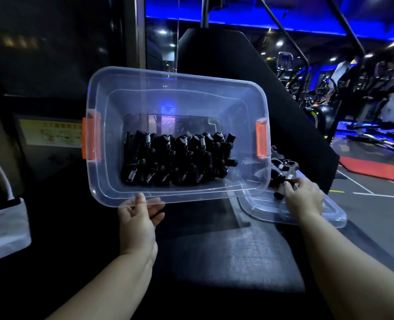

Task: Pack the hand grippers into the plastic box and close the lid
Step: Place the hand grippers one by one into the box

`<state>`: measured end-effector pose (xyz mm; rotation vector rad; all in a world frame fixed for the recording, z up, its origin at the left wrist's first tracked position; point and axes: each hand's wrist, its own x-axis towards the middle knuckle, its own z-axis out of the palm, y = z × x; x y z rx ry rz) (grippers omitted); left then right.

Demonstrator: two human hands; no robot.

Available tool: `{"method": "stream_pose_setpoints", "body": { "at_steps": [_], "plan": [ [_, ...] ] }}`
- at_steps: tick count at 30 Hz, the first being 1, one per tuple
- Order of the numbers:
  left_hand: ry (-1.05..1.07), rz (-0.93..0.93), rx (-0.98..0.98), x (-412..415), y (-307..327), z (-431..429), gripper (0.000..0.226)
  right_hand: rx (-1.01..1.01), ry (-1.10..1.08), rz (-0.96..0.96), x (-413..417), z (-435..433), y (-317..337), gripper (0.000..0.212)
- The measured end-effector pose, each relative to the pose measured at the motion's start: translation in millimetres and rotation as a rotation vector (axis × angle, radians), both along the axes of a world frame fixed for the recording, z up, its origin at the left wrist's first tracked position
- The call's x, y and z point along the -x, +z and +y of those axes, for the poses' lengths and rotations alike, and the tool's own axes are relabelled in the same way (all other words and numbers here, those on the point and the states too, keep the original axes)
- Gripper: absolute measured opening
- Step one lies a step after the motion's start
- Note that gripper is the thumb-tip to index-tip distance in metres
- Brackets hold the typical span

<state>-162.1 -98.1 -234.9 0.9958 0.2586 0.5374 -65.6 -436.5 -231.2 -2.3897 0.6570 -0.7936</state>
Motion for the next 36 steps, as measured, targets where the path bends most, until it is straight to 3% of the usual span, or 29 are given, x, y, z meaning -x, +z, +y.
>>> {"method": "stream_pose_setpoints", "body": {
  "at_steps": [5, 11, 27, 32, 36],
  "plan": [
    [0.012, 0.002, -0.006, 0, 0, -1, 0.011, 0.002, 0.013, 0.317, -1, 0, 2, 0.063],
    [0.006, 0.004, -0.017, 1, 1, -2, 0.012, 0.092, -0.033, 0.509, 0, 8, 5, 0.084],
    [-0.005, 0.012, -0.004, 3, 3, -2, 0.012, -0.007, -0.004, 0.444, 32, 11, 15, 0.065],
    [-0.008, 0.014, -0.006, 2, 1, -1, 0.013, 0.028, -0.003, 0.432, 31, 17, 11, 0.074],
    [-0.008, 0.011, -0.007, 3, 1, -1, 0.013, -0.031, 0.091, 0.379, 33, 5, 16, 0.06]
  ]
}}
